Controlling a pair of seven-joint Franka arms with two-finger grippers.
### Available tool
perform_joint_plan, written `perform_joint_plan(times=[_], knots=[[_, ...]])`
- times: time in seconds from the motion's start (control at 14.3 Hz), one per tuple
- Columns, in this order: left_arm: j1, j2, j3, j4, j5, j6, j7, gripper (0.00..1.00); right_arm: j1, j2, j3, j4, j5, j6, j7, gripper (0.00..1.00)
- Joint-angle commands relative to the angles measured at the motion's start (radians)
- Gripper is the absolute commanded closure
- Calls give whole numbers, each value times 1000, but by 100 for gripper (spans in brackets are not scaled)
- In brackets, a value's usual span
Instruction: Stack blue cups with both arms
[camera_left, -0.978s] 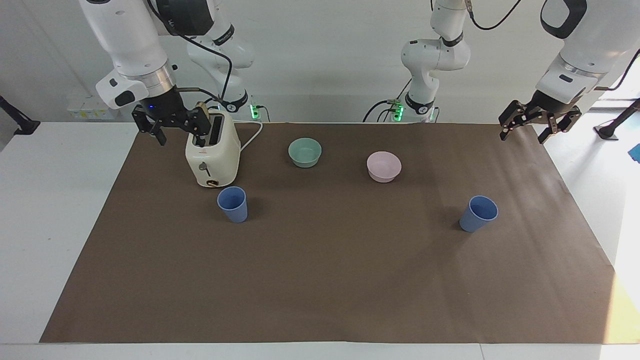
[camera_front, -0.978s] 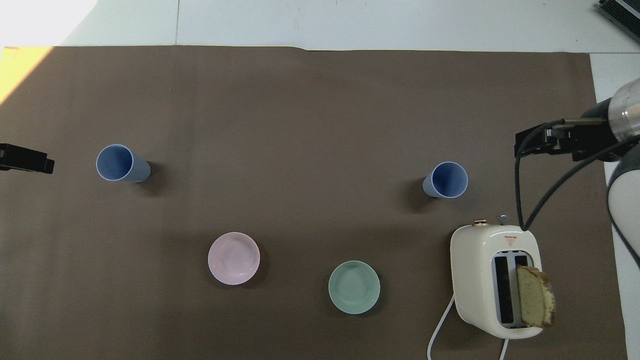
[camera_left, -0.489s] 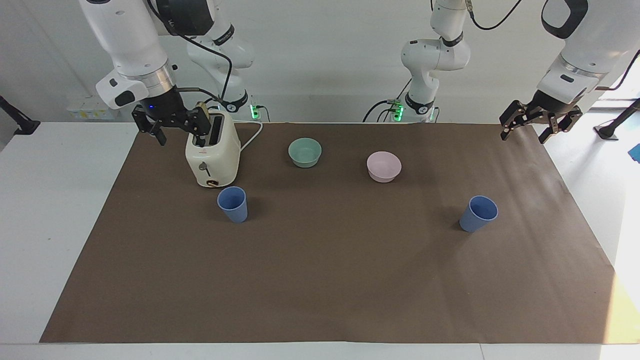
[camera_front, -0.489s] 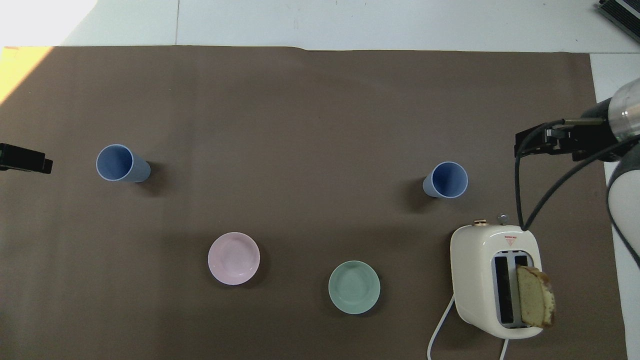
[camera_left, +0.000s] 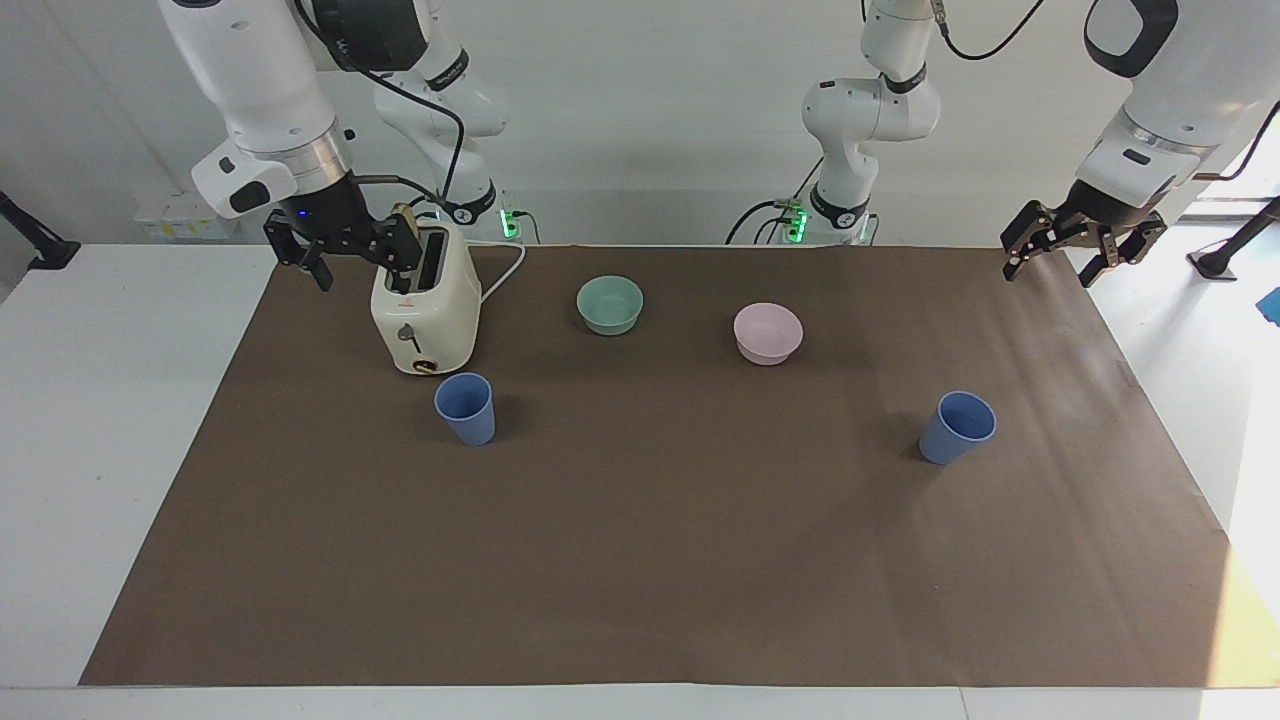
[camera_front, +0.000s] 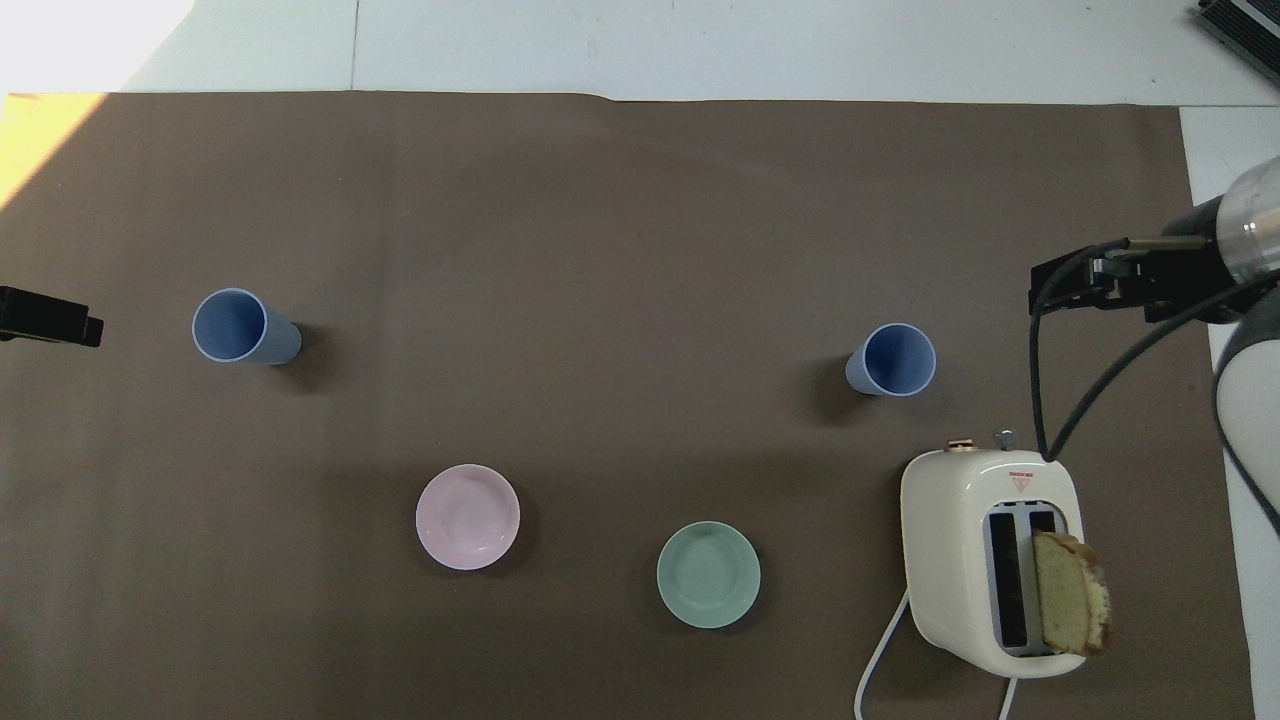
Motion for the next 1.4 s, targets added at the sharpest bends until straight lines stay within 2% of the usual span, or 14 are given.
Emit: perform_joint_plan(times=[0.0, 0.56, 0.98, 1.12, 1.33], knots=[[0, -8, 1, -5, 6, 24, 5, 0, -14, -27, 5, -35, 14, 21, 5, 0], [0, -5, 1, -60, 6, 99, 37, 0, -14, -27, 5, -35, 14, 21, 5, 0], [17, 9, 2, -206, 6, 317, 38, 0, -14, -27, 3, -35, 13, 21, 5, 0], [32, 13, 2, -247, 6, 352, 92, 0, -14, -27, 5, -35, 13, 21, 5, 0], [35, 48, 2, -307, 6, 458, 110, 0, -14, -27, 3, -35, 14, 21, 5, 0]])
